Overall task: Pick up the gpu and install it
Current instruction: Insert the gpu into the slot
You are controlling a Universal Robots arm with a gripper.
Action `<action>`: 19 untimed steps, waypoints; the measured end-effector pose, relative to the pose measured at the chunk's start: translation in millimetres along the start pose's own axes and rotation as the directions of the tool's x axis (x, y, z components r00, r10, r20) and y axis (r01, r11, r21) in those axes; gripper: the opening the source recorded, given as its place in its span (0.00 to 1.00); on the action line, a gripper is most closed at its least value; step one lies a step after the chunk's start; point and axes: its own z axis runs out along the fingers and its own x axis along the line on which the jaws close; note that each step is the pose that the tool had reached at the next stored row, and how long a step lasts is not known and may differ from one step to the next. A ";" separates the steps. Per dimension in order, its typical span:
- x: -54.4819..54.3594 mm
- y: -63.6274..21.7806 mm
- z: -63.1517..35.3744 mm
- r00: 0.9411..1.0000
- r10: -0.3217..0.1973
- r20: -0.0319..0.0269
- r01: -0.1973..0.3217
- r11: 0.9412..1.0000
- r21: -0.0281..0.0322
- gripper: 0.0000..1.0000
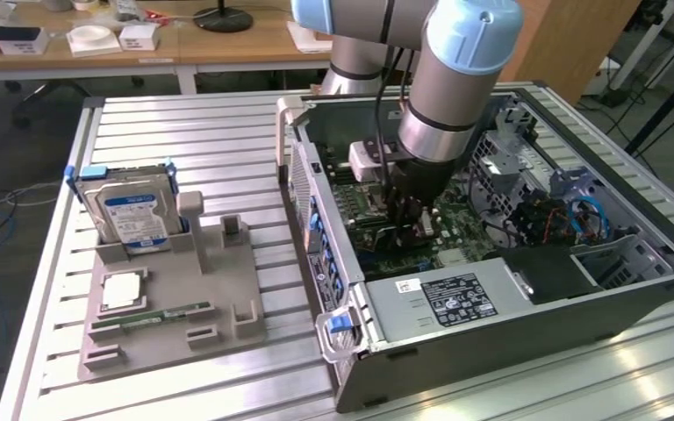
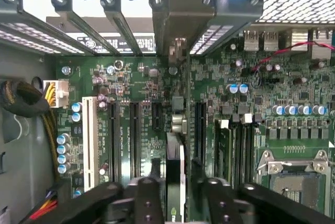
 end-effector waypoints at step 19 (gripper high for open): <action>-1.0 0.8 -49.4 1.000 0.000 0.000 0.000 1.000 0.000 0.50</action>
